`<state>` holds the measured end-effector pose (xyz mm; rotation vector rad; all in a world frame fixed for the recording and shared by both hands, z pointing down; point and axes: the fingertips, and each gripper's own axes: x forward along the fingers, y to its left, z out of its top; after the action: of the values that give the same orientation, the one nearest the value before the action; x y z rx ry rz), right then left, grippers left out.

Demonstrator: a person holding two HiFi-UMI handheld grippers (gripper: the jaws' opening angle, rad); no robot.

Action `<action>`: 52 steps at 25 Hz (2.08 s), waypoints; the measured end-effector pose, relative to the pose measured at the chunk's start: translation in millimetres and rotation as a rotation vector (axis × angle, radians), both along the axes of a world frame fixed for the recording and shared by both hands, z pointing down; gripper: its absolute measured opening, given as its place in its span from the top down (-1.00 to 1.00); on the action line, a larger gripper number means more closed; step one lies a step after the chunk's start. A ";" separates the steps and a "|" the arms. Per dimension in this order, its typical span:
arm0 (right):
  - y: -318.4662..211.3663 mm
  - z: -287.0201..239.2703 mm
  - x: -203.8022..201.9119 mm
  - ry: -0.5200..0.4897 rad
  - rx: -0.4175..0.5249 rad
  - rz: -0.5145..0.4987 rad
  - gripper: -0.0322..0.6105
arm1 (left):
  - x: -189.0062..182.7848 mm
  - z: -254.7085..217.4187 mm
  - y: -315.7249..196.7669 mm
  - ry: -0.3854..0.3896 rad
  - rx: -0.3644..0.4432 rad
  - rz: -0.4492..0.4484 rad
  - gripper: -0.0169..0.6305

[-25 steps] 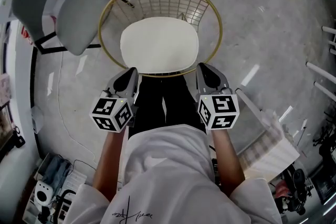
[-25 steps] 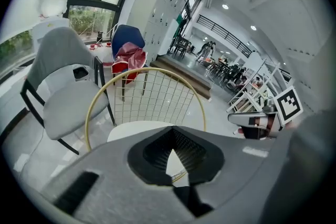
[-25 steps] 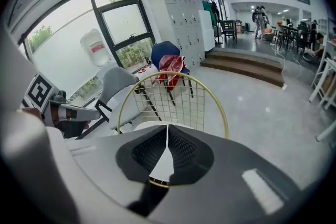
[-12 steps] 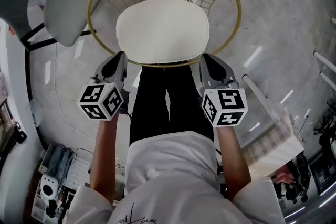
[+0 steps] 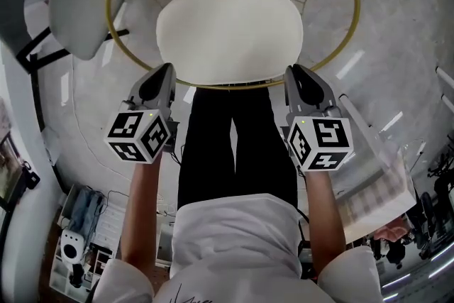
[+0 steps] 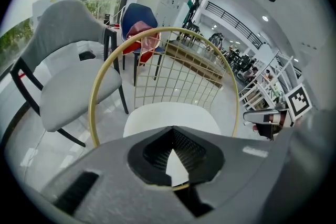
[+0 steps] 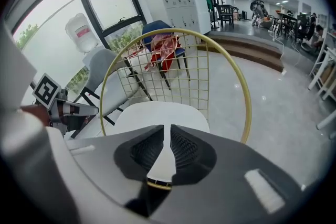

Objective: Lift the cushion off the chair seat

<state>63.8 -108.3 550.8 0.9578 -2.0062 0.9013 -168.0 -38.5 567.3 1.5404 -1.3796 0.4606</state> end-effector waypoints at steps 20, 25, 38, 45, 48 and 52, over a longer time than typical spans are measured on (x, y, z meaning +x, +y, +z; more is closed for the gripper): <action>-9.4 83.2 -14.1 0.036 -0.050 -0.044 0.43 | -46.6 87.2 3.8 -0.110 -0.077 -0.067 0.67; -14.4 93.6 -9.4 0.062 -0.054 -0.037 0.33 | -51.9 101.1 1.8 -0.128 -0.095 -0.103 0.43; -27.2 122.9 13.3 0.170 -0.049 0.029 0.03 | -57.6 129.4 -0.9 -0.151 -0.153 -0.124 0.05; -31.8 137.2 25.4 0.212 -0.065 0.063 -0.14 | -54.0 140.9 -5.8 -0.178 -0.187 -0.165 -0.11; -33.5 143.1 28.0 0.224 -0.078 0.086 -0.26 | -53.9 146.2 -8.9 -0.201 -0.204 -0.184 -0.27; -34.6 152.5 29.9 0.202 -0.112 0.135 -0.31 | -47.6 157.2 -10.2 -0.174 -0.242 -0.203 -0.36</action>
<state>93.8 -143.0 703.3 1.0857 -1.7202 0.9402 -215.6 -48.7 724.6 1.1733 -1.5350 0.6219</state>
